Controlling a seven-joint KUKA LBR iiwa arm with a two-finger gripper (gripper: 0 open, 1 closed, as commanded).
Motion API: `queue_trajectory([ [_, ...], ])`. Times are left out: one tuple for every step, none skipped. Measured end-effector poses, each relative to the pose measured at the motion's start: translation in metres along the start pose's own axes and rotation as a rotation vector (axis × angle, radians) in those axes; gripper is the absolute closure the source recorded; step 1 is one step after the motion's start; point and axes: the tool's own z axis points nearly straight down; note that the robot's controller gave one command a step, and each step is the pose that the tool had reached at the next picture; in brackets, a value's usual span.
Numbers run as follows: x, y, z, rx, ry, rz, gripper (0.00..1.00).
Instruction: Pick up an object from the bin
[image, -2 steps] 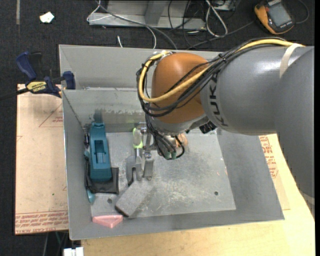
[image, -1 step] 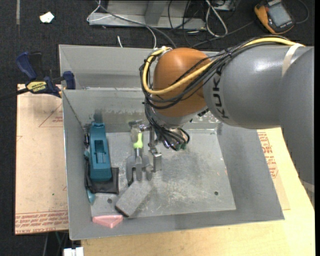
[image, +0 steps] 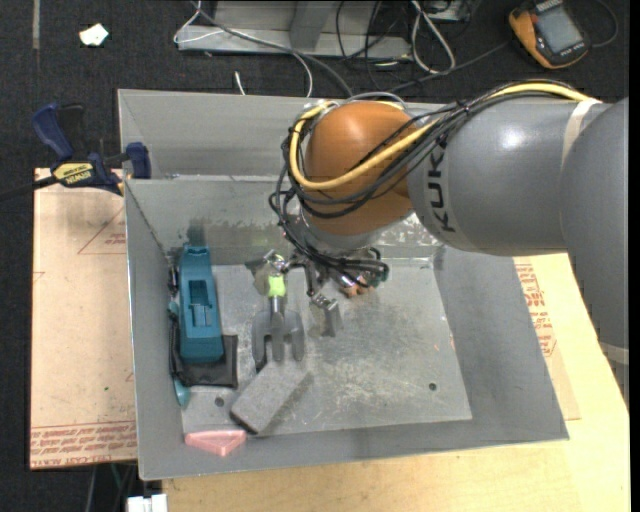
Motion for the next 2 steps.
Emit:
queue_trajectory([
  [-0.012, -0.008, 0.033, 0.002, -0.002, -0.153, 0.00],
  [-0.011, -0.012, 0.074, 0.000, -0.003, -0.438, 0.00],
])
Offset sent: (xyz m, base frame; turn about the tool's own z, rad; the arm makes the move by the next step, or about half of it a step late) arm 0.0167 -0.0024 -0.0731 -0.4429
